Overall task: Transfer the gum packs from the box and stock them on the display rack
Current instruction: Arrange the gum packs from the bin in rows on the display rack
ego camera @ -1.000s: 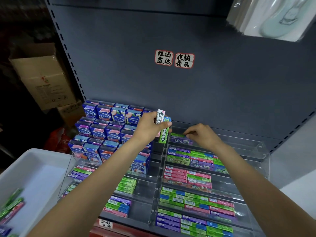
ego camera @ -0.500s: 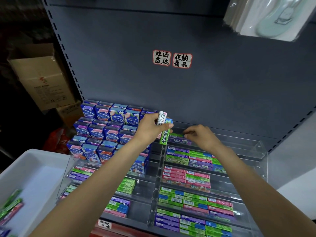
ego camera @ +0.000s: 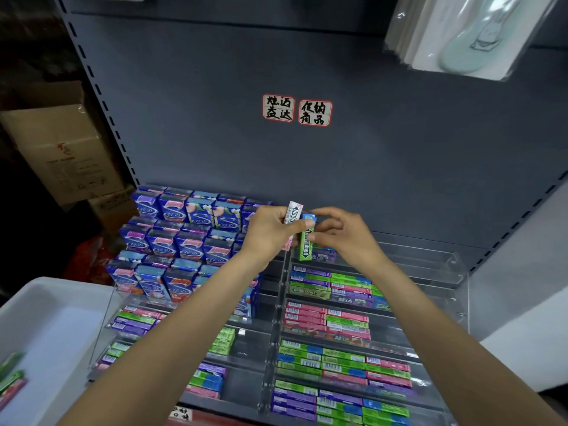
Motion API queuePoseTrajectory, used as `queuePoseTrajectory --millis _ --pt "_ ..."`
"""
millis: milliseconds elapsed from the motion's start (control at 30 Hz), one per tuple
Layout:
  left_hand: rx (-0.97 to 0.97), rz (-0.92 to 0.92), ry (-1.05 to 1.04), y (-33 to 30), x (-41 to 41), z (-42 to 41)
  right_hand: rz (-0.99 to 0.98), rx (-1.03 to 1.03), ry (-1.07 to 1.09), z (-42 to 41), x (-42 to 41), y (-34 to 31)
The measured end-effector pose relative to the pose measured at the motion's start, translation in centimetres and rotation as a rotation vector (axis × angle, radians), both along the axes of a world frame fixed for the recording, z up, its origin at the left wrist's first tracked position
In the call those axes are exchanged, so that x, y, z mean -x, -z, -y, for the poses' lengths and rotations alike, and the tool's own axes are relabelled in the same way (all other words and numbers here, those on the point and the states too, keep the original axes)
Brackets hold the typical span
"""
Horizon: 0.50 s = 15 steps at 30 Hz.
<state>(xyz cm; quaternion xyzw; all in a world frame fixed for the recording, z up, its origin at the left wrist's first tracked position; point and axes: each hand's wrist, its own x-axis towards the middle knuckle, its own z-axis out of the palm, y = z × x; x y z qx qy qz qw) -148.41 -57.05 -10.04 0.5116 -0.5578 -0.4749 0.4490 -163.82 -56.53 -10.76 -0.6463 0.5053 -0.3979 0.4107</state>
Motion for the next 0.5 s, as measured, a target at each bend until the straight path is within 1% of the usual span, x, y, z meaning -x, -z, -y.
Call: queuePoseTrajectory --millis 133,267,333,400,500 --pt "-0.033 -0.065 0.079 0.1 0.1 0.2 0.004 0.051 0.014 0.2 0.9 0.3" --pt "-0.088 -0.043 0.115 0.2 -0.3 0.8 0.041 0.071 0.158 1.5 2.5 1.1" --pt "-0.126 -0.03 0.17 0.4 -0.6 0.9 -0.068 0.101 0.262 2.4 3.2 1.9" --pt "-0.164 -0.024 0.204 0.5 -0.7 0.9 -0.257 0.148 0.33 2.9 3.5 2.5" --pt "-0.176 -0.066 0.208 0.8 -0.8 0.9 -0.403 0.173 0.314 2.9 3.2 3.3"
